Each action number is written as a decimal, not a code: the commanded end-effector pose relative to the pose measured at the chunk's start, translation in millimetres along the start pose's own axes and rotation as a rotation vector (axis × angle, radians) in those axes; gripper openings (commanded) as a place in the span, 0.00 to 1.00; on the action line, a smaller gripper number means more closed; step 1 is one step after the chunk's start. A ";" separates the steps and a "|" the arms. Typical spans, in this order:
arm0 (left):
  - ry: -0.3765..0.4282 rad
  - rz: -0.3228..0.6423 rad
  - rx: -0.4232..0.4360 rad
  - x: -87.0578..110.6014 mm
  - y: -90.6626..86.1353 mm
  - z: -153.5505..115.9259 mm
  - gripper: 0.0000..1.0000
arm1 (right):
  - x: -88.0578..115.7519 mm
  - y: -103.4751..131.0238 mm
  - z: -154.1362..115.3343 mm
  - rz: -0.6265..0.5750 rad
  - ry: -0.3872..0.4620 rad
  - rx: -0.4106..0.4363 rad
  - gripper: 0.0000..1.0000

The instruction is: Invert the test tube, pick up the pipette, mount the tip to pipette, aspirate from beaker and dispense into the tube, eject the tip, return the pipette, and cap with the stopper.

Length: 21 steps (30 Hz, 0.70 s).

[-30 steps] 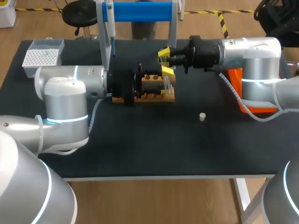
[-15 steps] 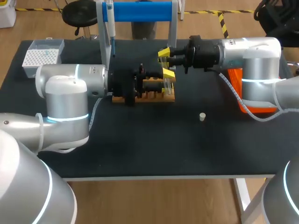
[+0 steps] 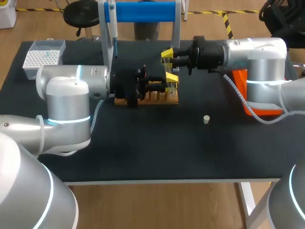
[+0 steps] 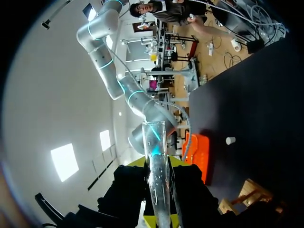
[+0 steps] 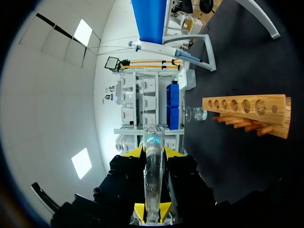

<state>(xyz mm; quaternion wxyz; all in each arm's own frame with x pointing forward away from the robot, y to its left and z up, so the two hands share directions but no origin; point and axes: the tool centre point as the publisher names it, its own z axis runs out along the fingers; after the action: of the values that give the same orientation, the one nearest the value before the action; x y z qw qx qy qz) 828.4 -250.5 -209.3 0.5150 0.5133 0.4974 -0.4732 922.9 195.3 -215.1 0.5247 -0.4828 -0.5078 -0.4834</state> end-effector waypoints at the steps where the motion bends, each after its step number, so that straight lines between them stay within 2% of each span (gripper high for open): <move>1: -0.005 0.004 0.001 -0.3 -0.8 -0.1 0.00 | -0.8 -0.1 -0.8 0.000 -0.003 -0.001 0.00; 4: -0.006 0.006 0.005 0.1 -1.0 -0.3 0.00 | -0.8 -0.1 -0.8 0.000 -0.003 -0.001 0.00; 5: -0.004 0.011 -0.001 0.2 -1.1 -0.7 0.00 | -0.8 -0.1 -0.8 0.000 -0.003 -0.001 0.37; 6: -0.002 0.018 -0.013 0.4 -1.0 -1.3 0.00 | -0.8 -0.1 -0.8 0.000 -0.003 -0.001 1.00; 21: -0.002 0.018 -0.013 0.4 -1.0 -1.3 0.00 | -0.8 -0.1 -0.8 0.000 -0.003 -0.001 1.00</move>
<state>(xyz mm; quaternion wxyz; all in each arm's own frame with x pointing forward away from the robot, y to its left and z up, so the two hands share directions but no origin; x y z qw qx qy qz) 828.3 -248.3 -209.6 0.5211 0.5149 0.4949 -0.4673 922.8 194.9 -216.0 0.5240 -0.4836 -0.5079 -0.4832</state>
